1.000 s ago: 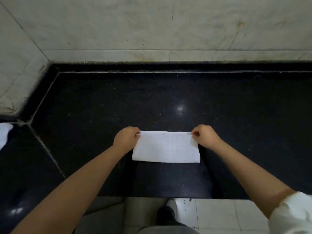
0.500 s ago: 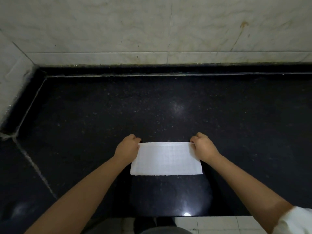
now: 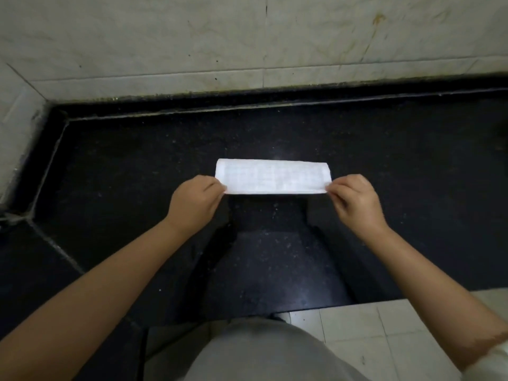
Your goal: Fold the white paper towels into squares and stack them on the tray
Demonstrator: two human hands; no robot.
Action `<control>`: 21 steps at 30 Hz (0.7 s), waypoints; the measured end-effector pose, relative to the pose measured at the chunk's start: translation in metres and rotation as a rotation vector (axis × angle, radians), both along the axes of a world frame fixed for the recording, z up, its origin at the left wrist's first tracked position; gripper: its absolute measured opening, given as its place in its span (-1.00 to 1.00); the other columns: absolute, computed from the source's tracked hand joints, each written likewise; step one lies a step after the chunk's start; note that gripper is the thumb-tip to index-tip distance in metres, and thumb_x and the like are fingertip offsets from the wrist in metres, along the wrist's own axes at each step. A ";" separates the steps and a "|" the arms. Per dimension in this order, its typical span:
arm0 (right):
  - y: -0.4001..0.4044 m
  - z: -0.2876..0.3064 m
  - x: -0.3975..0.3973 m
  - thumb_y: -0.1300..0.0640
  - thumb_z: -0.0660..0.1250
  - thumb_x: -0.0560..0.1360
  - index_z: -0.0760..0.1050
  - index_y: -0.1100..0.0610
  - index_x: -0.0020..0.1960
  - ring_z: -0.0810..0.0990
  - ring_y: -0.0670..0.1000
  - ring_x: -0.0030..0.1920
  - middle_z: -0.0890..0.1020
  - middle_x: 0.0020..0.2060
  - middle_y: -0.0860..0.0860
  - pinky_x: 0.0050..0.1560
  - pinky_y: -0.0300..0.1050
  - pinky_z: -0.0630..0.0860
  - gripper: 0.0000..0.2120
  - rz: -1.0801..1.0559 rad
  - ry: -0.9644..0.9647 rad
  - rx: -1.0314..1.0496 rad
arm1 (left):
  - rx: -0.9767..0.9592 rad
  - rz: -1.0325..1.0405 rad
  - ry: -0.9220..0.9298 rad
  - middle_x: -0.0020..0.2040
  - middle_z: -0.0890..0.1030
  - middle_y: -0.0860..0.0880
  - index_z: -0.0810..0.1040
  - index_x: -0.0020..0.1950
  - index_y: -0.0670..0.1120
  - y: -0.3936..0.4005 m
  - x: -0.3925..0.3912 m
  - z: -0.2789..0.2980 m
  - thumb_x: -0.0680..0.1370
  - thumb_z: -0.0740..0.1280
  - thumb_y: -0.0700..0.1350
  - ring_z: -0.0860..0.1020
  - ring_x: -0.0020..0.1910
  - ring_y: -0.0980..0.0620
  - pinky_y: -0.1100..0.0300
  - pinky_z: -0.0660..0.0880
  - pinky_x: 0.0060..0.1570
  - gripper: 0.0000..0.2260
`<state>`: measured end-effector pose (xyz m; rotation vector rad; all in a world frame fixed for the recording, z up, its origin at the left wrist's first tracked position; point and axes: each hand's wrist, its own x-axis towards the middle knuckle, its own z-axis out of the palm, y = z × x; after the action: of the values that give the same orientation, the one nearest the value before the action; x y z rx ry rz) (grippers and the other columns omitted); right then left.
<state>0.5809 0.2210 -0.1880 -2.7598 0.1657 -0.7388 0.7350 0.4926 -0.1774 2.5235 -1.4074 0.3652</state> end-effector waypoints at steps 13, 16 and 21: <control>0.059 -0.064 -0.044 0.45 0.35 0.32 0.64 0.33 -0.15 0.61 0.28 -0.10 0.65 -0.16 0.22 -0.06 0.13 0.50 -0.84 -0.328 0.413 0.242 | 0.251 0.055 0.202 -0.31 0.61 -0.03 0.65 -0.28 -0.09 0.016 -0.053 -0.081 0.42 0.12 -0.05 0.59 -0.37 -0.01 0.18 0.54 -0.28 -0.68; 0.059 -0.053 -0.035 0.19 0.23 0.53 0.49 0.32 0.17 0.47 0.23 0.15 0.55 0.11 0.23 0.11 0.04 0.41 -0.72 -0.528 0.571 0.328 | 0.244 0.136 0.202 -0.14 0.68 -0.11 0.68 -0.13 -0.16 -0.005 -0.046 -0.070 0.42 0.11 -0.03 0.67 -0.19 -0.09 0.09 0.60 -0.21 -0.63; 0.066 -0.047 -0.019 0.05 0.14 0.57 0.41 0.30 0.18 0.45 0.18 0.20 0.49 0.19 0.20 0.12 -0.03 0.42 -0.66 -0.639 0.834 0.271 | 0.444 0.279 0.459 0.55 0.05 -0.08 0.10 0.52 -0.15 -0.034 -0.035 -0.074 0.62 0.06 0.08 -0.03 0.55 -0.02 -0.06 -0.12 0.50 -0.47</control>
<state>0.5624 0.2874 -0.2349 -2.5510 1.2345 0.3603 0.6996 0.4589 -0.2511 2.8937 -1.0442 -0.5158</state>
